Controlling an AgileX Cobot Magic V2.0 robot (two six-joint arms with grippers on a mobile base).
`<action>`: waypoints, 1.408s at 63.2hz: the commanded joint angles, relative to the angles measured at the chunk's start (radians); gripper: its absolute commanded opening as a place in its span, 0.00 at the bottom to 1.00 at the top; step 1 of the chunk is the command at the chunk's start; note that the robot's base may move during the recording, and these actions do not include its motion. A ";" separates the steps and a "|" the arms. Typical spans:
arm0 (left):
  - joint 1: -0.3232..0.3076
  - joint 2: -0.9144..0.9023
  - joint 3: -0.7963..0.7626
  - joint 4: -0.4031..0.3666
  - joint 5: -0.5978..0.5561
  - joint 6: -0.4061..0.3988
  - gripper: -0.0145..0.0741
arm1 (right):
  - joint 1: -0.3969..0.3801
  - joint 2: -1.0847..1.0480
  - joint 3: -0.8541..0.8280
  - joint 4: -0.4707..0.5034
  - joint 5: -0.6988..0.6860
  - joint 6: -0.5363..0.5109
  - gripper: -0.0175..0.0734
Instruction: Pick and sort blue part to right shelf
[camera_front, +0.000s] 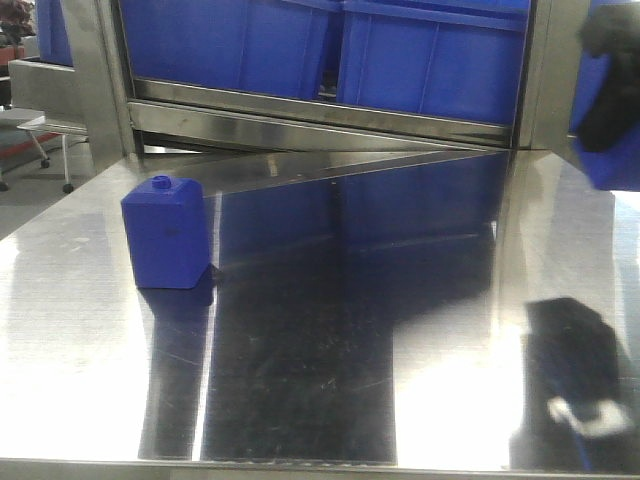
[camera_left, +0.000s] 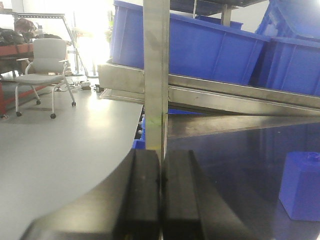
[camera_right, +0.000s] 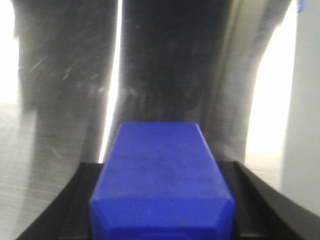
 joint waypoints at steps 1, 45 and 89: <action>0.000 -0.019 0.021 -0.008 -0.087 -0.009 0.30 | -0.039 -0.108 0.040 -0.019 -0.144 -0.014 0.65; 0.000 -0.019 0.021 -0.008 -0.087 -0.009 0.30 | -0.103 -0.777 0.435 -0.101 -0.394 -0.014 0.65; 0.000 -0.019 0.021 -0.008 -0.087 -0.009 0.30 | -0.103 -1.044 0.459 -0.101 -0.388 -0.014 0.65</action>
